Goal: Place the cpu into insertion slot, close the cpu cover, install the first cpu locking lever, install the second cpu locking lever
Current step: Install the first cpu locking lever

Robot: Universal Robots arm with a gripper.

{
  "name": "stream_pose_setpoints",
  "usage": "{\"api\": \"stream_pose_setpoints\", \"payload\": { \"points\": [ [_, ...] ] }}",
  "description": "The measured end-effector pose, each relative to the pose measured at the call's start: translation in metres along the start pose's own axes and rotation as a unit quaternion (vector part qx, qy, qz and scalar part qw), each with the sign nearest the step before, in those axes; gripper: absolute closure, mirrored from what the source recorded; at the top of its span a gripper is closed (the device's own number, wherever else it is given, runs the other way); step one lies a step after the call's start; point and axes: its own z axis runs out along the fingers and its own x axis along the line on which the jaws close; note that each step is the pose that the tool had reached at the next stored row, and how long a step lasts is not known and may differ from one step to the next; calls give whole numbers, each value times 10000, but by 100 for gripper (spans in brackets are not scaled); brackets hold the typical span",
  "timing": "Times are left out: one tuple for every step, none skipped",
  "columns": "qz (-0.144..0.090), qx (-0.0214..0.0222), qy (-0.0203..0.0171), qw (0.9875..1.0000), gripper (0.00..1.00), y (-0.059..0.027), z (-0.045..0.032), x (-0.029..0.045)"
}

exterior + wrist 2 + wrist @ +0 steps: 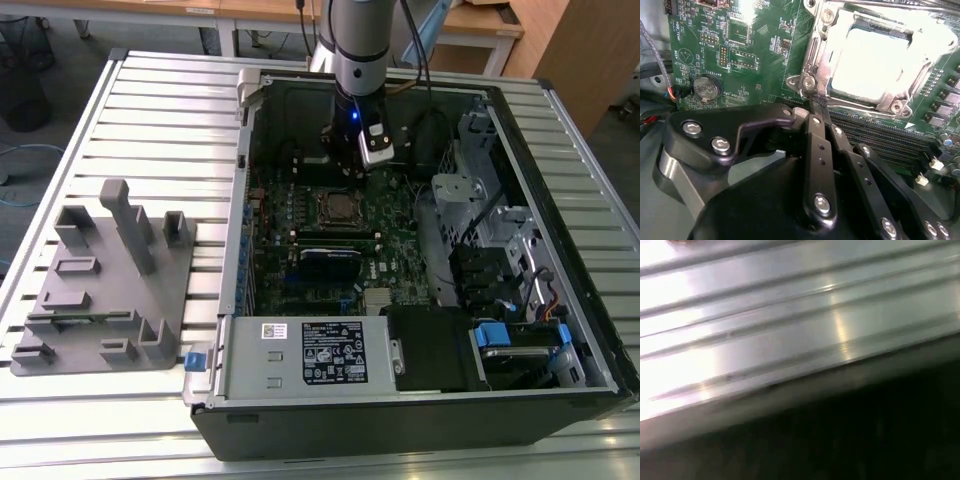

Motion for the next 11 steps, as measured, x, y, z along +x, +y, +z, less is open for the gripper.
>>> {"api": "stream_pose_setpoints", "payload": {
  "points": [
    [-1,2,-1,10000,89,0,3,0],
    [-1,4,-1,10000,89,-1,1,1],
    [0,7,0,10000,89,-2,0,1],
    [-1,9,0,10000,89,-3,-1,1],
    [0,9,0,10000,89,-3,-2,1],
    [0,8,0,10000,89,-2,-6,1],
    [0,6,0,10000,89,-1,-12,0],
    [0,7,0,10000,89,0,-21,-1],
    [0,9,0,10000,89,0,-32,-1],
    [0,9,0,10000,89,0,-40,-2],
    [0,9,0,10000,89,1,-47,-3]
  ]
}}
